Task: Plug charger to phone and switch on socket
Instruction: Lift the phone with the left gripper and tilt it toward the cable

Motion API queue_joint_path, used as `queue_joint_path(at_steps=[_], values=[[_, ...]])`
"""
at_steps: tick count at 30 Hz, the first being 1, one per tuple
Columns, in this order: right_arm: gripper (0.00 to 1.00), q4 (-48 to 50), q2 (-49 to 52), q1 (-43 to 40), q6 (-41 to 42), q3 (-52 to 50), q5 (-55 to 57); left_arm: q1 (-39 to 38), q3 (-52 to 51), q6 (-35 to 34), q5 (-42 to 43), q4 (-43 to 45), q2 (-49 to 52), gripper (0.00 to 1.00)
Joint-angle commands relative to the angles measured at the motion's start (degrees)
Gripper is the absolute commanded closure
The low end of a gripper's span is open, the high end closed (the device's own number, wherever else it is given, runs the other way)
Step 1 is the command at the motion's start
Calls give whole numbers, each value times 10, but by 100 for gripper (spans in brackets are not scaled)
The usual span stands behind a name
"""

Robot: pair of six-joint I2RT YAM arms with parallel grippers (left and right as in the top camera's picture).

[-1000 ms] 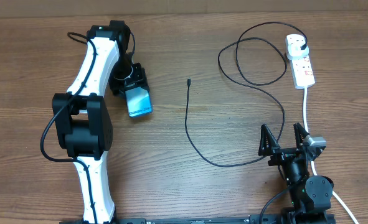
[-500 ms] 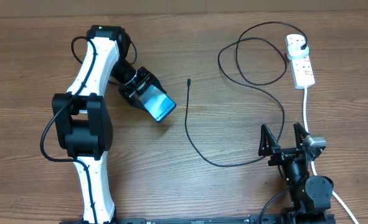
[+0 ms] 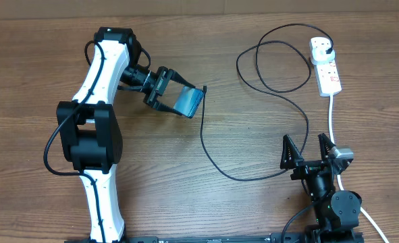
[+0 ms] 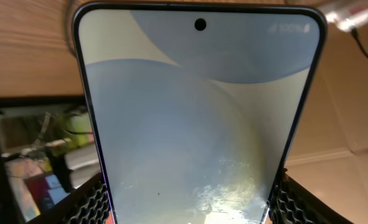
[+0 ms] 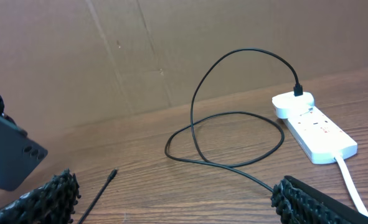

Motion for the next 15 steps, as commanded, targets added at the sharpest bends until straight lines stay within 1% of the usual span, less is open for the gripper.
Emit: queue_joint_path(at_steps=[1,10,15], values=[[0,3,-5,3,2,-6,7,2,17,12,87,-4,-7,96],[0,3,-5,3,2,-6,7,4,17,12,90,-3,-7,96],[0,3,-5,3,2,-6,7,4,17,6,51,7,-6,96]])
